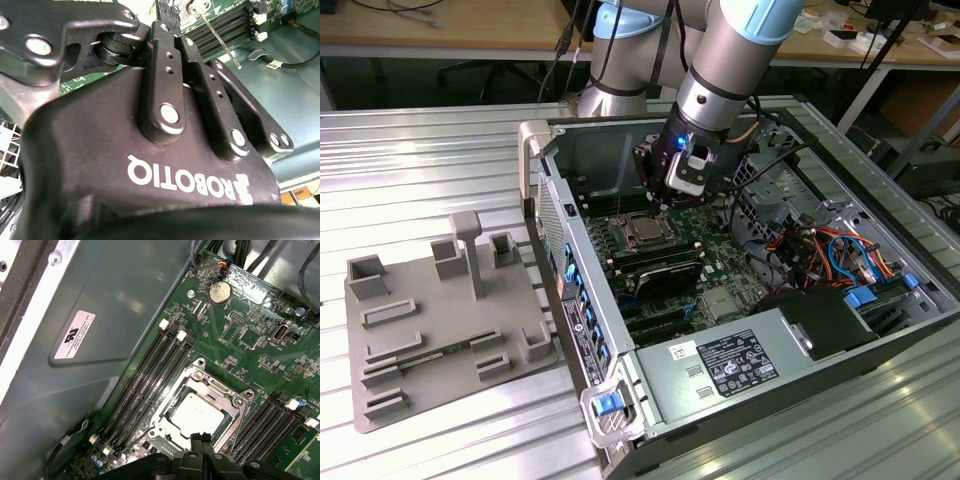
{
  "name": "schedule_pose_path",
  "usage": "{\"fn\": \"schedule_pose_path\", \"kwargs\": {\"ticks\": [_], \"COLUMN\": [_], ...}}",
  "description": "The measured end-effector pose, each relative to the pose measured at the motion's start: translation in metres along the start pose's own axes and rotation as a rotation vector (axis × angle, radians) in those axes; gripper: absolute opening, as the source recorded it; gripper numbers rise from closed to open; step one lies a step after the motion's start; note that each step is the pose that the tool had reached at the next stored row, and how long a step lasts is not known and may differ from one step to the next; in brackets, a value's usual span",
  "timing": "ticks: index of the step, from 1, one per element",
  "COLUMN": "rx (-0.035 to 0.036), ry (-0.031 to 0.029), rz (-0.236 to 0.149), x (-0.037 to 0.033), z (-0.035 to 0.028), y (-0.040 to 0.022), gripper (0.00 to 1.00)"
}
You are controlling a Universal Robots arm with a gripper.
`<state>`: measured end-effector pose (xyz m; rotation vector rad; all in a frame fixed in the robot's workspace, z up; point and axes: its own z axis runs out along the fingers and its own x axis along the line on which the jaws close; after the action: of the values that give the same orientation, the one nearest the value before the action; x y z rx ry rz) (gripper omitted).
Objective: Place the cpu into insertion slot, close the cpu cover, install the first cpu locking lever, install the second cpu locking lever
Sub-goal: 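Install the first cpu locking lever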
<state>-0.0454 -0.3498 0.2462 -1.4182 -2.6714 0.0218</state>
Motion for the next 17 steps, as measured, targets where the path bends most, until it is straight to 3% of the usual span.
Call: {"fn": "schedule_pose_path", "kwargs": {"ticks": [17], "rx": [0.0033], "ry": [-0.0016], "rz": [-0.044], "x": [0.0000], "z": [0.0000], "y": [0.0000], "gripper": [0.11]}}
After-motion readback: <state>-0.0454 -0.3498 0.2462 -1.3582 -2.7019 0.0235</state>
